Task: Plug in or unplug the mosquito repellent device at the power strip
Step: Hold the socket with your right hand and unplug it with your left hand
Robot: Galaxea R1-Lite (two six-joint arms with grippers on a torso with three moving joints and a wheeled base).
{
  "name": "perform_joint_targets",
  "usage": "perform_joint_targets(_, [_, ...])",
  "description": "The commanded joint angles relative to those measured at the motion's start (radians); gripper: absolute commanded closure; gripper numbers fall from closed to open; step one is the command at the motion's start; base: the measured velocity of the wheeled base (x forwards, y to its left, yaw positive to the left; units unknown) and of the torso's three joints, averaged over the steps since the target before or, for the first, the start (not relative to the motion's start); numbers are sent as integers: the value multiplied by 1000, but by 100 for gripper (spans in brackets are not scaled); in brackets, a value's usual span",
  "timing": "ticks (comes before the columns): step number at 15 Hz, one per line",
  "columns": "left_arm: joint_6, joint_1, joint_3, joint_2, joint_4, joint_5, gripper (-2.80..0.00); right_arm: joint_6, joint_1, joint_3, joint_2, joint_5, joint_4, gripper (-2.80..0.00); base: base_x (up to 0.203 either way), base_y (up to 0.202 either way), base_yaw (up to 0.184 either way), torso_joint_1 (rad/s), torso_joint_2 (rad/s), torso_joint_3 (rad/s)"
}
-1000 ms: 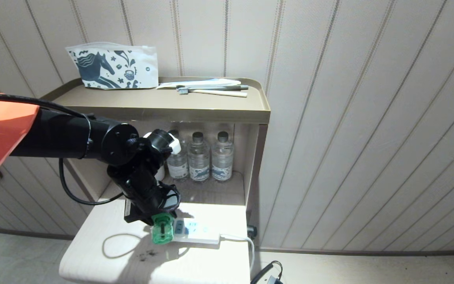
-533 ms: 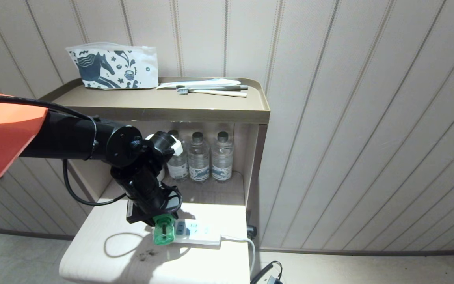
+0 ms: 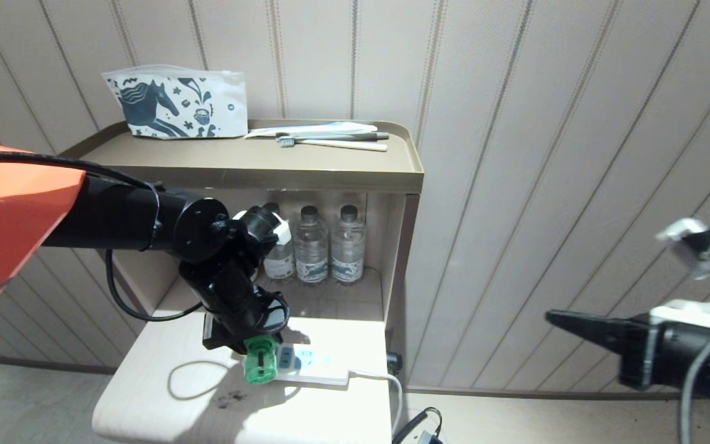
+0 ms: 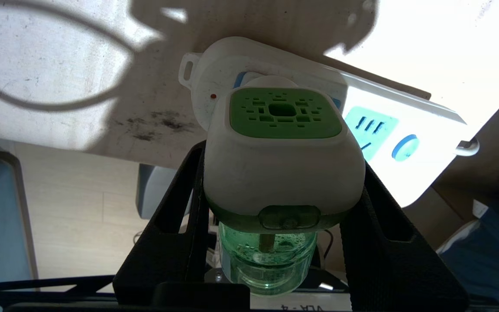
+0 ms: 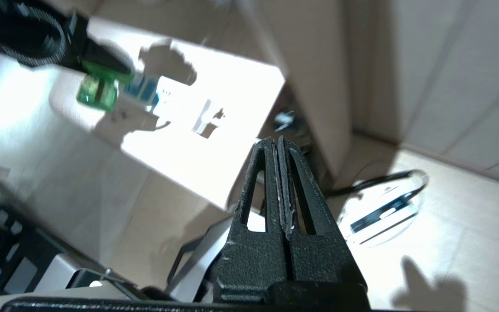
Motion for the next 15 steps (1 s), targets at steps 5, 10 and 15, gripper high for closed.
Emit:
perform_joint_targets(5, [-11,-21,-8,8,6,2,0,90,324,-90,609,-98,-320,0,0,0,0,0,0,0])
perform_joint_targets(10, [-11,-36,-23,59,-1,1,0,46,409,-221,862,-112,-367,0,0,0,0,0,0,0])
perform_joint_targets(15, [-13,-63,-57,95,3,1,0,42,413,-333,963,-111,-369,0,0,0,0,0,0,0])
